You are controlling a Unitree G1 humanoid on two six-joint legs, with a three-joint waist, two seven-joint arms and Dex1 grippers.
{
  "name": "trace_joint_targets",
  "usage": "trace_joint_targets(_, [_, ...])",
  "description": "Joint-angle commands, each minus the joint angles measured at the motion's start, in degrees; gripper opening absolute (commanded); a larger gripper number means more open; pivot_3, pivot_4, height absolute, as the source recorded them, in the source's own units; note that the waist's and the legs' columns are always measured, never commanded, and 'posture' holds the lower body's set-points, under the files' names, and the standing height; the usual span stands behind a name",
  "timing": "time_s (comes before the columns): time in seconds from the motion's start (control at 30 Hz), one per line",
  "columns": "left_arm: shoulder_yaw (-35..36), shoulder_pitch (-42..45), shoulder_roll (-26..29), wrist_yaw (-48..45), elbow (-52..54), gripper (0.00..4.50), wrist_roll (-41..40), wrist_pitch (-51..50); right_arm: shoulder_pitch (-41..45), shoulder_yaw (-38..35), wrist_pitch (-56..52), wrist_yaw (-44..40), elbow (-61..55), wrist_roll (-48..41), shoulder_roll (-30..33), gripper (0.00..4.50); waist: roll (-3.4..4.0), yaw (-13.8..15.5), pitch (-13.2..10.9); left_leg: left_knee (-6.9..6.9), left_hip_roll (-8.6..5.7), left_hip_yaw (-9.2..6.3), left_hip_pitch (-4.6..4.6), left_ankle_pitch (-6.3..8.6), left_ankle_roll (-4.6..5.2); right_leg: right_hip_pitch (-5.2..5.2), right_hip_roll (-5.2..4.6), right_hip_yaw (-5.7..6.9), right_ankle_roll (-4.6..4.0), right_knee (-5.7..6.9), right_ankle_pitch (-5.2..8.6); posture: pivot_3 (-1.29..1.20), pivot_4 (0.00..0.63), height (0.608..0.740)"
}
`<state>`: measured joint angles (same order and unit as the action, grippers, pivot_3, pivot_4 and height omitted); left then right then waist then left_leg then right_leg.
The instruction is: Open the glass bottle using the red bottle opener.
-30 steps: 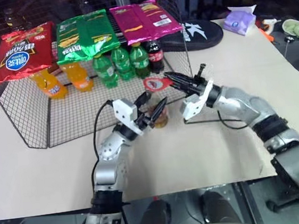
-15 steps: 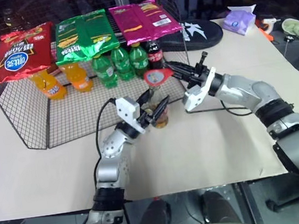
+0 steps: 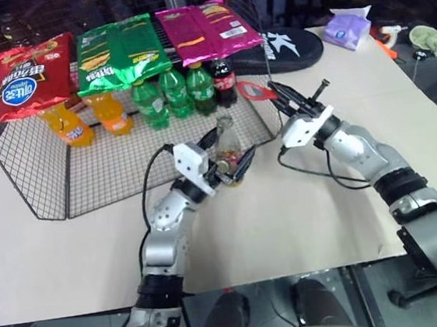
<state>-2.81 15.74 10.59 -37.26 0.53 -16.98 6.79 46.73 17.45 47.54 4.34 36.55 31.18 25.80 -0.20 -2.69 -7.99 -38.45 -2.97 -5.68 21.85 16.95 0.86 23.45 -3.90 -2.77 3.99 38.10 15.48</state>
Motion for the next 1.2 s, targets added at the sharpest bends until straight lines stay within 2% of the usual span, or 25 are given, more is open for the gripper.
trace_joint_targets(0.03, [0.00,-0.36,0.56,-0.19,2.15,4.45,-0.26,0.28,-0.40,-1.89,-0.92,-0.07,-3.05,-1.31,-0.01,0.00,0.00,0.04,0.00,0.00,0.01,0.00,0.00,0.00,0.00,0.00,0.00,0.00,0.00,0.00,0.00,0.00,0.150,0.740])
trace_joint_targets(0.17, [0.14,-0.68,1.22,-0.36,2.99,4.45,-0.37,0.03,-1.85,-2.17,-1.55,-1.35,-4.09,-2.76,-0.31,0.00,0.00,0.12,0.00,0.00,0.00,0.01,0.01,0.00,0.00,0.00,0.00,-0.01,0.00,-0.01,0.00,0.00,0.150,0.740])
trace_joint_targets(0.27, [0.21,-1.45,2.11,-0.57,4.38,4.45,-0.63,-0.48,-5.16,-2.59,-3.75,-7.73,-5.39,-10.06,-1.51,0.00,0.00,0.11,0.00,0.02,0.01,0.00,0.00,0.00,0.00,0.00,0.00,0.00,0.00,-0.03,0.00,0.00,0.150,0.740])
trace_joint_targets(0.33, [0.38,-2.73,3.14,-0.93,6.17,4.45,-0.98,-1.11,-9.10,-2.97,-8.43,-14.64,-8.98,-18.03,-2.48,0.00,-0.01,0.11,0.00,0.03,0.02,0.00,0.00,0.00,0.00,-0.01,0.00,0.00,0.00,-0.03,0.00,0.00,0.150,0.740])
trace_joint_targets(0.47, [0.93,-6.21,5.67,-1.58,9.81,4.45,-1.68,-2.59,-17.72,-3.83,-24.67,-28.12,-21.72,-33.00,-2.59,0.00,0.01,0.17,-0.01,0.04,0.05,-0.01,0.02,0.01,0.01,0.00,-0.01,-0.02,0.00,-0.04,0.00,0.00,0.150,0.740])
trace_joint_targets(0.57, [1.73,-9.25,7.48,-1.81,12.08,4.45,-2.31,-3.70,-24.78,-4.49,-42.39,-34.76,-35.23,-43.70,-0.84,0.00,0.02,0.33,-0.02,0.03,0.04,-0.03,0.03,0.01,0.02,0.00,-0.04,-0.02,0.00,-0.03,0.00,0.00,0.150,0.740])
trace_joint_targets(0.7, [2.76,-14.12,9.96,-2.38,14.08,4.45,-2.60,-4.35,-30.95,-6.70,-67.97,-35.96,-49.41,-57.93,1.57,0.00,0.03,0.40,-0.02,0.04,0.07,-0.11,0.04,0.02,0.03,-0.01,-0.13,0.01,0.00,-0.04,0.00,0.00,0.150,0.740])
trace_joint_targets(0.83, [3.74,-16.68,11.23,-2.24,13.56,4.45,-1.59,-3.61,-32.01,-9.21,-77.63,-34.65,-53.24,-62.68,0.89,0.00,0.02,0.70,-0.02,0.04,0.06,-0.11,0.00,0.02,0.04,-0.02,-0.12,0.03,0.00,-0.01,0.00,0.00,0.150,0.740])
trace_joint_targets(0.9, [4.42,-17.12,11.32,-1.77,13.44,4.50,-1.59,-3.47,-31.66,-11.05,-82.26,-33.36,-53.71,-64.90,0.41,0.90,0.02,0.80,-0.02,0.04,0.06,-0.13,0.02,0.03,0.04,-0.02,-0.09,0.08,0.00,-0.03,0.00,0.00,0.150,0.740])
trace_joint_targets(0.97, [4.95,-17.67,11.32,-1.36,14.40,4.50,-1.85,-3.57,-32.03,-12.96,-84.42,-33.79,-54.02,-66.45,0.52,1.49,0.02,0.95,-0.02,0.04,0.03,-0.13,0.03,0.03,0.04,-0.02,-0.09,0.08,0.00,-0.03,0.00,0.00,0.150,0.740])
trace_joint_targets(1.17, [7.72,-23.64,14.20,-1.80,21.76,4.50,-5.26,-7.24,-35.58,-18.29,-85.52,-34.63,-55.16,-66.60,2.77,4.29,0.02,1.12,-0.02,0.10,0.02,-0.12,0.07,0.04,0.06,0.00,-0.13,0.07,0.00,-0.12,0.00,0.00,0.150,0.740])
trace_joint_targets(1.2, [8.46,-24.82,14.77,-1.66,22.68,4.50,-6.04,-8.30,-36.50,-18.99,-85.50,-35.19,-55.52,-66.63,3.36,4.29,0.02,1.17,-0.02,0.10,0.02,-0.13,0.08,0.04,0.06,0.00,-0.13,0.08,0.00,-0.12,0.00,0.00,0.150,0.740])
